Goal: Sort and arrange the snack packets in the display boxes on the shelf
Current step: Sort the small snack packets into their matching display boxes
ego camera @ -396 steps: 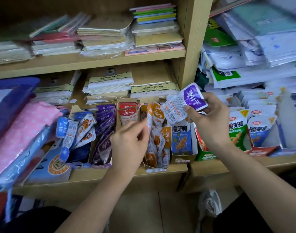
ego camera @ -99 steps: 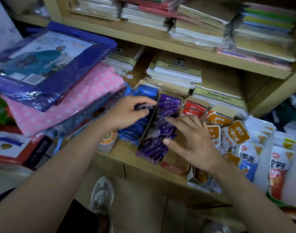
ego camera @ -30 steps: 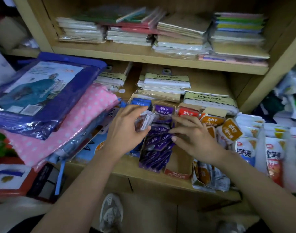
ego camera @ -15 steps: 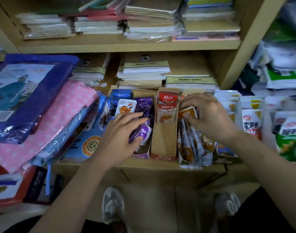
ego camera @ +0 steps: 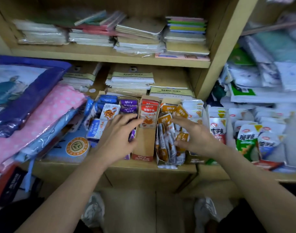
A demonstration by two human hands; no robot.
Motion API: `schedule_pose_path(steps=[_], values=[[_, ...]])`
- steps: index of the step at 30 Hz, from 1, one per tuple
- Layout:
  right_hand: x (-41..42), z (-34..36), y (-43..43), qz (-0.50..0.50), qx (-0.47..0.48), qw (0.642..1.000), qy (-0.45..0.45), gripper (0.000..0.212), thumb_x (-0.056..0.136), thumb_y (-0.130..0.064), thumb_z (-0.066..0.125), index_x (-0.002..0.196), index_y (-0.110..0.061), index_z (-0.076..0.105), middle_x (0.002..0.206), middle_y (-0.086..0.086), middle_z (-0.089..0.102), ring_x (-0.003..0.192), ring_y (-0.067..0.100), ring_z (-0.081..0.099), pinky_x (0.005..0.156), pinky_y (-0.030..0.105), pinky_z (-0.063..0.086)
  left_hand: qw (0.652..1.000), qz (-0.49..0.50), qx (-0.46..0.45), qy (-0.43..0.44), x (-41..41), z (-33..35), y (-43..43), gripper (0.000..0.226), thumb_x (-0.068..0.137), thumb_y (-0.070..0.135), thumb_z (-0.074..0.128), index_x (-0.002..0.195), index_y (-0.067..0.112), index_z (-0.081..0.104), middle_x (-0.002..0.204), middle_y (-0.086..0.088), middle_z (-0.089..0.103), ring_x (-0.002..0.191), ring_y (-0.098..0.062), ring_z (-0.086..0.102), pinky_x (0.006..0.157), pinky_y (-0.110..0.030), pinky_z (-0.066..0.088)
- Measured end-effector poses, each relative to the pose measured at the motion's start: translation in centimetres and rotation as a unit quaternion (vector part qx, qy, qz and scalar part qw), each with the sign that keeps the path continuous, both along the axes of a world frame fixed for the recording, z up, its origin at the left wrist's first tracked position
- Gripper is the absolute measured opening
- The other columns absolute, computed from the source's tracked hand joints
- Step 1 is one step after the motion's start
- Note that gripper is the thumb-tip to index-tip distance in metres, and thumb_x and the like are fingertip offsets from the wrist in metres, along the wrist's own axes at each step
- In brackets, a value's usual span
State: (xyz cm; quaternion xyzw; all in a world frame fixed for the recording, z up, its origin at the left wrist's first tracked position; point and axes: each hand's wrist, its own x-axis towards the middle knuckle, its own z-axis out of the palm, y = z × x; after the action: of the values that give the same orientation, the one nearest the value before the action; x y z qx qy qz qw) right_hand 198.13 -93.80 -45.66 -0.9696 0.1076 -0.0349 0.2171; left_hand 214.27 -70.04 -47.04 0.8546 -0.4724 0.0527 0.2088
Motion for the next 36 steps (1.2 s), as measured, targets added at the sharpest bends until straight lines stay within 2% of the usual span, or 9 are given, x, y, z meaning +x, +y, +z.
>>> schedule_pose_path(steps=[3, 8, 11, 14, 18, 24, 30, 33, 36], values=[[-1.1, 0.3, -0.4, -0.007, 0.047, 0.998, -0.044, 0.080, 0.084, -0.027, 0.080, 0.151, -0.037, 0.039, 0.160, -0.018, 0.027, 0.146, -0.003, 0.018, 0.118, 0.026, 0.023, 1.000, -0.020, 0.006, -0.011, -1.1, 0.4, -1.1, 0.066, 0.086, 0.037, 0.071, 0.147, 0.035, 0.046, 0.151, 0.013, 0.041, 0.138, -0.015, 0.030, 0.113, -0.049, 0.035], [-5.3, 0.2, 0.0, -0.075, 0.037, 0.991, -0.107, 0.058, 0.087, -0.023, 0.077, 0.139, -0.031, 0.055, 0.145, -0.013, 0.047, 0.136, 0.003, 0.040, 0.110, 0.018, 0.035, 0.990, -0.141, 0.004, 0.008, -5.0, 0.6, -3.8, 0.057, 0.091, 0.051, 0.059, 0.146, 0.040, 0.046, 0.154, 0.019, 0.036, 0.143, -0.009, 0.022, 0.117, -0.046, 0.028], [-8.5, -1.0, 0.6, -0.091, -0.017, 0.990, -0.105, 0.047, 0.086, -0.018, 0.076, 0.131, -0.020, 0.063, 0.132, -0.005, 0.061, 0.127, 0.015, 0.053, 0.108, 0.038, 0.045, 0.975, -0.220, 0.036, 0.021, -7.7, 0.1, -6.1, 0.063, 0.092, 0.051, 0.061, 0.149, 0.041, 0.039, 0.160, 0.017, 0.026, 0.147, -0.010, 0.012, 0.118, -0.042, 0.020], [-11.2, -2.9, 1.1, -0.054, -0.140, 0.987, -0.061, 0.059, 0.076, -0.021, 0.081, 0.132, -0.022, 0.062, 0.123, -0.004, 0.067, 0.122, 0.022, 0.056, 0.101, 0.037, 0.044, 0.963, -0.247, 0.097, -0.037, -8.7, -0.7, -8.1, 0.076, 0.092, 0.054, 0.060, 0.156, 0.041, 0.021, 0.165, 0.015, 0.011, 0.151, -0.013, 0.003, 0.121, -0.046, 0.009], [-12.8, -4.8, 1.9, -0.047, -0.175, 0.981, -0.069, 0.070, 0.072, -0.020, 0.081, 0.137, -0.021, 0.057, 0.127, -0.005, 0.062, 0.124, 0.018, 0.051, 0.099, 0.034, 0.038, 0.969, -0.220, 0.091, -0.060, -8.3, -1.6, -8.7, 0.078, 0.087, 0.045, 0.070, 0.154, 0.037, 0.030, 0.163, 0.014, 0.017, 0.147, -0.016, 0.019, 0.120, -0.044, 0.020], [-12.4, -5.2, 1.1, -0.048, -0.193, 0.970, -0.141, 0.033, 0.078, -0.013, 0.079, 0.108, -0.020, 0.070, 0.097, -0.006, 0.070, 0.094, 0.022, 0.061, 0.079, 0.036, 0.037, 0.986, -0.163, 0.017, -0.038, -7.9, -1.8, -8.2, 0.054, 0.080, 0.036, 0.071, 0.132, 0.029, 0.057, 0.144, 0.011, 0.047, 0.126, -0.015, 0.052, 0.105, -0.034, 0.036], [-13.2, -5.3, 0.5, 0.015, -0.105, 0.978, -0.180, 0.017, 0.088, -0.003, 0.068, 0.101, -0.013, 0.073, 0.090, -0.002, 0.068, 0.085, 0.023, 0.058, 0.070, 0.035, 0.052, 0.993, -0.092, 0.018, -0.077, -7.5, -2.1, -8.5, 0.036, 0.076, 0.053, 0.057, 0.107, 0.037, 0.062, 0.119, 0.016, 0.062, 0.113, -0.013, 0.056, 0.098, -0.037, 0.042], [-13.4, -5.7, 0.6, -0.016, -0.043, 0.976, -0.211, 0.019, 0.086, -0.002, 0.071, 0.102, -0.012, 0.074, 0.094, -0.002, 0.071, 0.089, 0.019, 0.059, 0.076, 0.033, 0.052, 0.993, -0.074, -0.082, -0.034, -8.2, -1.9, -9.3, 0.029, 0.078, 0.051, 0.056, 0.094, 0.030, 0.066, 0.102, 0.013, 0.065, 0.100, -0.013, 0.059, 0.088, -0.033, 0.045], [-13.5, -5.8, 0.9, -0.049, -0.017, 0.964, -0.262, 0.016, 0.087, -0.004, 0.072, 0.100, -0.012, 0.075, 0.097, -0.002, 0.071, 0.091, 0.016, 0.059, 0.080, 0.027, 0.050, 0.984, -0.076, -0.155, -0.049, -8.8, -1.4, -11.1, 0.025, 0.085, 0.044, 0.063, 0.096, 0.023, 0.071, 0.100, 0.008, 0.063, 0.099, -0.015, 0.058, 0.085, -0.035, 0.046]])
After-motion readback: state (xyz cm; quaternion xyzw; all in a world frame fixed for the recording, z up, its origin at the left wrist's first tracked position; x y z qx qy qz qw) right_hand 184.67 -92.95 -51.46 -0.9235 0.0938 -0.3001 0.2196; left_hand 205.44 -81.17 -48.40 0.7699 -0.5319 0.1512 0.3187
